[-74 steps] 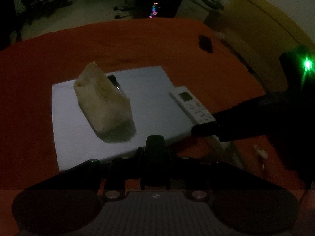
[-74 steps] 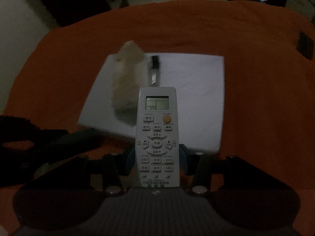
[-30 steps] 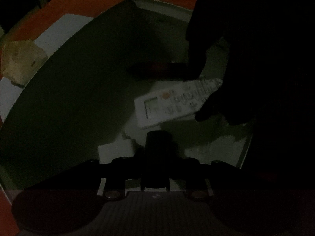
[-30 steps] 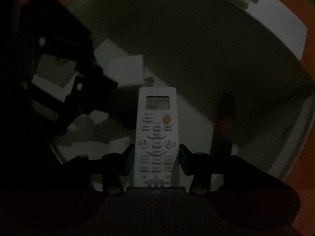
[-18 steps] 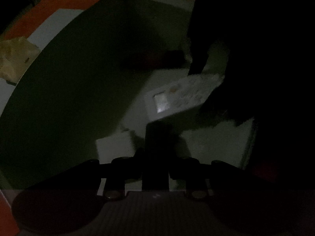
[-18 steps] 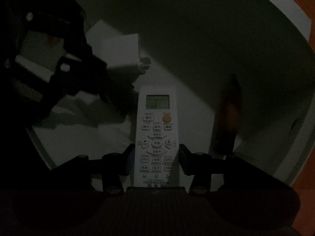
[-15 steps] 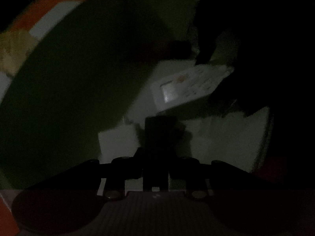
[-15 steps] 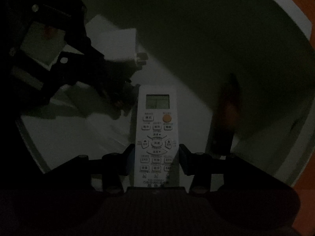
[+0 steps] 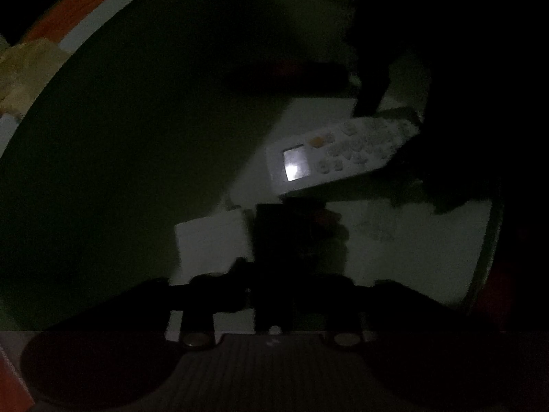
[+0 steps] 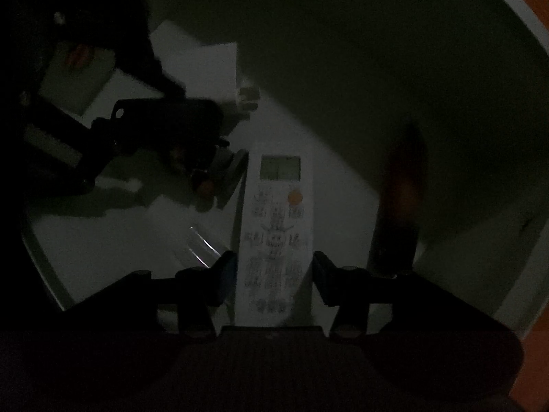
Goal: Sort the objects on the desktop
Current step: 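Lower the remote into the white box and open the right tool, then move the open right tool back over the black-capped glass vial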
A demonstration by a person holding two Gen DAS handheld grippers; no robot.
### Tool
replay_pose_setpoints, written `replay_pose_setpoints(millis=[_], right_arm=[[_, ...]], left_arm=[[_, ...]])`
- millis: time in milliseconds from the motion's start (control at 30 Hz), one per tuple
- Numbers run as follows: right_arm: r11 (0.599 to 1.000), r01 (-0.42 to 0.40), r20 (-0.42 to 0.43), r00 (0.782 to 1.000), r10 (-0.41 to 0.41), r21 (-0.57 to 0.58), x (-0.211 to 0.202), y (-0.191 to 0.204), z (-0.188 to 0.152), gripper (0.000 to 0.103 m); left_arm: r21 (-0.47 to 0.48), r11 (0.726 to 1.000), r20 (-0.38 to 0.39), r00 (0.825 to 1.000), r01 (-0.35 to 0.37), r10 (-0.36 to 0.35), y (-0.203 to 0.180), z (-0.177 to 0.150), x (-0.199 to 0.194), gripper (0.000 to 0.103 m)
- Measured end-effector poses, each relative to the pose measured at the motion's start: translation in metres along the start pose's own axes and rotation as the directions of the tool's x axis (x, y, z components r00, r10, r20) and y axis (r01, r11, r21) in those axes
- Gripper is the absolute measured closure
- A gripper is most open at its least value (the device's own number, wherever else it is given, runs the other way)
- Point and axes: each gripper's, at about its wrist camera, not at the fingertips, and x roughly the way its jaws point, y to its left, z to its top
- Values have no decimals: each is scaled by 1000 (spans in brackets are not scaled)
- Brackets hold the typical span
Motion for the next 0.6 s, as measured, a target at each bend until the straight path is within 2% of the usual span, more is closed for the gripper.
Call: replay_pose_setpoints(millis=[33,67,167,300,333,433,600], right_arm=[[1000,0,-1,1000,0,15,0,-1,0,44],[1000,-4,-1,1000,4,28,-1,-3,1,40],[997,-36,14,999,35,65,-7,-8,3,34],[995,-69,35,997,67,72,-21,-9,6,32],[996,-68,41,997,66,65,-27,-10,7,31],[997,-55,70,996,51,46,-46,-11,11,28],[997,-51,131,990,42,64,-77,-23,19,25]], left_arm=[[-5,1000,-3,1000,-5,5,0,1,0,52],[-8,1000,-4,1000,-8,8,0,1,-1,49],[-12,1000,8,1000,-5,5,0,3,-4,48],[-26,1000,14,1000,1,-1,0,5,-9,46],[-33,999,15,1000,3,-3,1,5,-12,42],[-61,998,28,999,26,-24,5,7,-24,41],[-74,997,87,996,35,-29,8,15,-51,36]])
